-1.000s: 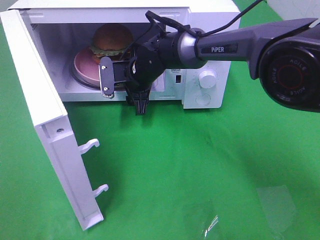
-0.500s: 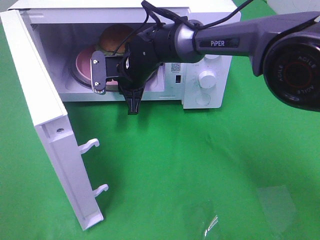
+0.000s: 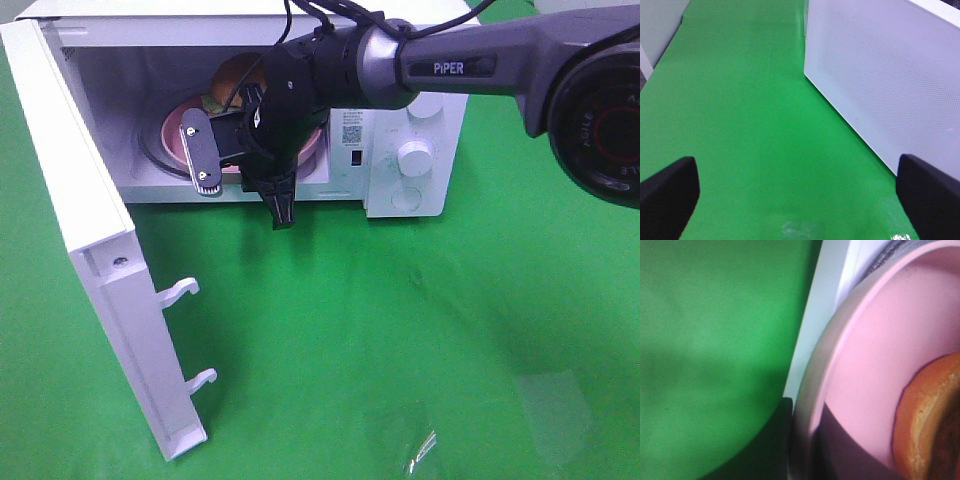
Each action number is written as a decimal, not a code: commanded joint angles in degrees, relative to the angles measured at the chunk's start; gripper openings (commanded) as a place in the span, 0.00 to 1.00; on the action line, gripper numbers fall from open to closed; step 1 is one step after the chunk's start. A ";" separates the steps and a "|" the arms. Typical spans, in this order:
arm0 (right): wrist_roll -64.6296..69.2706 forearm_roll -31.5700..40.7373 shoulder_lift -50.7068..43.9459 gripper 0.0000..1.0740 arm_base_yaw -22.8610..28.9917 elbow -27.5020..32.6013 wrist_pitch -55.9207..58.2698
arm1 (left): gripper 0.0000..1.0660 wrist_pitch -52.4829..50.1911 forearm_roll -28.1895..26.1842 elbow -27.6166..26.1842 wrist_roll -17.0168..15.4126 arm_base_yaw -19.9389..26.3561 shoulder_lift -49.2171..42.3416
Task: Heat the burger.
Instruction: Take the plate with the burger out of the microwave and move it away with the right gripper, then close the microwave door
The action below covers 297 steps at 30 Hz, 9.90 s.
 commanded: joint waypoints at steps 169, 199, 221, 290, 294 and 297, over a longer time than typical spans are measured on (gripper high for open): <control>122.10 -46.52 -51.11 0.00 0.97 73.97 26.76 | 0.94 0.17 0.00 0.00 0.00 0.11 -0.86; 126.80 -44.46 -38.22 0.32 -7.68 73.80 10.49 | 0.94 0.17 0.00 0.00 0.00 0.11 -0.86; 93.16 -20.17 -69.44 0.71 -7.68 73.80 3.44 | 0.94 0.17 0.00 0.00 0.00 0.11 -0.86; 70.70 -0.46 -138.60 0.71 -34.43 81.02 26.24 | 0.94 0.17 0.00 0.00 0.00 0.11 -0.69; 70.70 -0.46 -138.60 0.70 -34.43 81.02 26.24 | 0.94 0.17 0.00 0.00 0.00 0.11 -0.57; 70.70 -0.46 -138.60 0.70 -34.43 81.02 26.24 | 0.94 0.17 0.00 0.00 0.00 0.11 -0.57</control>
